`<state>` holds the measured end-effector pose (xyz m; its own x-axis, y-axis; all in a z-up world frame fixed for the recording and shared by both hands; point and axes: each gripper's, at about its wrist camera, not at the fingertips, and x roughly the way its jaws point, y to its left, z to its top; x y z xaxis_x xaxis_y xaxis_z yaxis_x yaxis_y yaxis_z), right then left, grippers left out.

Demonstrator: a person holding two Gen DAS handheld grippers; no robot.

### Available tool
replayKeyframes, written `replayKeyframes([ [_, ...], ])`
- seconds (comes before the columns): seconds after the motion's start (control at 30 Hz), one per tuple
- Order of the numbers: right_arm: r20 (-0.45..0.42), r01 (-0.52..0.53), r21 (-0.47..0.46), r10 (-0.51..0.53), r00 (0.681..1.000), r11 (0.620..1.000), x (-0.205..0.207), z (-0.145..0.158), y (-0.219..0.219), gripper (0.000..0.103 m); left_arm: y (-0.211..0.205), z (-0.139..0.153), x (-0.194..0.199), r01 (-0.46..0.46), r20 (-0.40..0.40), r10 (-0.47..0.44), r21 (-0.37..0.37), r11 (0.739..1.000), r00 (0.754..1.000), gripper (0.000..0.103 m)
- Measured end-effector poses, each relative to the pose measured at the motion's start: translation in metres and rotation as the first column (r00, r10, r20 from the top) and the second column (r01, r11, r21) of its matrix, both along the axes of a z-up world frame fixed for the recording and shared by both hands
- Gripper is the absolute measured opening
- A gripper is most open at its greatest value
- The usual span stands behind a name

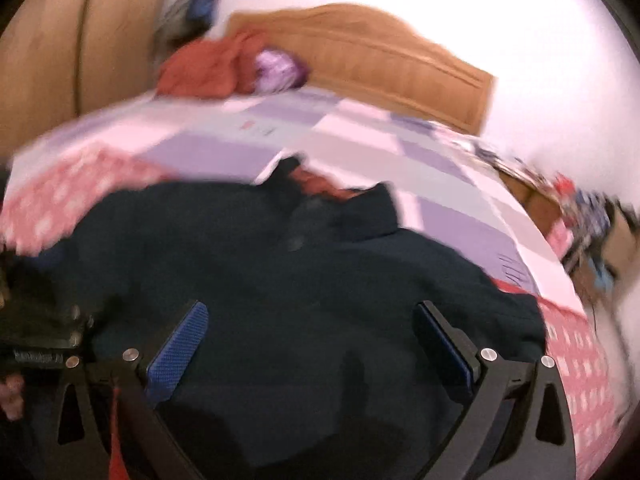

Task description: Fold large clothes

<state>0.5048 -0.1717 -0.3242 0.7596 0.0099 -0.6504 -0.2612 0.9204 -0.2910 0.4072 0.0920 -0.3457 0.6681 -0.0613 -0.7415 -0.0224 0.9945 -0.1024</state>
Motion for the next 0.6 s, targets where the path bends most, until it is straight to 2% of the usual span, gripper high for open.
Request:
replayKeyframes([
  [0.03, -0.023, 0.015, -0.036, -0.016, 1.000, 0.999, 0.000, -0.011, -0.008, 0.103, 0.002, -0.002, -0.001, 0.011, -0.003, -0.011, 0.004, 1.000, 1.000, 0.103],
  [0.07, -0.039, 0.042, -0.027, -0.043, 0.998, 0.999, -0.002, -0.018, -0.026, 0.103, 0.003, -0.003, -0.001, 0.024, -0.007, -0.023, 0.007, 1.000, 1.000, 0.103],
  [0.13, -0.039, 0.185, 0.026, -0.184, 0.982, 0.982, -0.005, -0.021, -0.084, 0.103, 0.006, -0.002, -0.004, 0.044, -0.006, -0.044, 0.012, 0.999, 0.999, 0.103],
  [0.17, -0.038, 0.288, 0.014, -0.287, 0.957, 0.958, -0.005, -0.022, -0.114, 0.103, 0.006, -0.002, -0.005, 0.050, -0.004, -0.050, 0.012, 0.999, 0.999, 0.103],
  [0.2, -0.077, 0.359, 0.064, -0.354, 0.932, 0.931, -0.005, -0.024, -0.147, 0.103, 0.006, -0.002, -0.006, 0.052, -0.004, -0.052, 0.011, 0.999, 0.999, 0.103],
  [0.23, -0.147, 0.397, 0.156, -0.376, 0.915, 0.905, -0.005, -0.026, -0.177, 0.103, 0.005, -0.001, -0.007, 0.049, -0.003, -0.049, 0.013, 0.999, 0.999, 0.103],
  [0.27, -0.148, 0.381, 0.146, -0.360, 0.921, 0.913, -0.006, -0.023, -0.181, 0.103, 0.005, -0.001, -0.007, 0.040, -0.005, -0.040, 0.014, 0.999, 0.999, 0.103],
  [0.33, -0.083, 0.322, 0.025, -0.319, 0.944, 0.946, -0.007, -0.016, -0.165, 0.102, 0.005, 0.002, -0.010, 0.005, -0.008, -0.005, 0.003, 1.000, 1.000, 0.103],
  [0.4, -0.050, 0.309, -0.021, -0.310, 0.950, 0.951, -0.010, -0.008, -0.155, 0.102, 0.003, 0.007, -0.018, -0.016, -0.011, 0.016, -0.006, 1.000, 1.000, 0.103],
  [0.47, -0.005, 0.305, 0.009, -0.305, 0.952, 0.952, -0.020, 0.007, -0.146, 0.102, -0.002, 0.013, -0.030, 0.006, 0.007, -0.006, -0.003, 1.000, 1.000, 0.103],
  [0.53, 0.030, 0.250, 0.064, -0.252, 0.967, 0.966, -0.038, 0.020, -0.127, 0.102, -0.011, 0.015, -0.043, 0.047, 0.017, -0.047, 0.022, 0.999, 0.999, 0.103],
  [0.6, 0.012, 0.116, 0.052, -0.117, 0.993, 0.992, -0.057, 0.020, -0.097, 0.102, -0.019, 0.007, -0.050, 0.083, -0.022, -0.082, 0.069, 0.994, 0.996, 0.103],
])
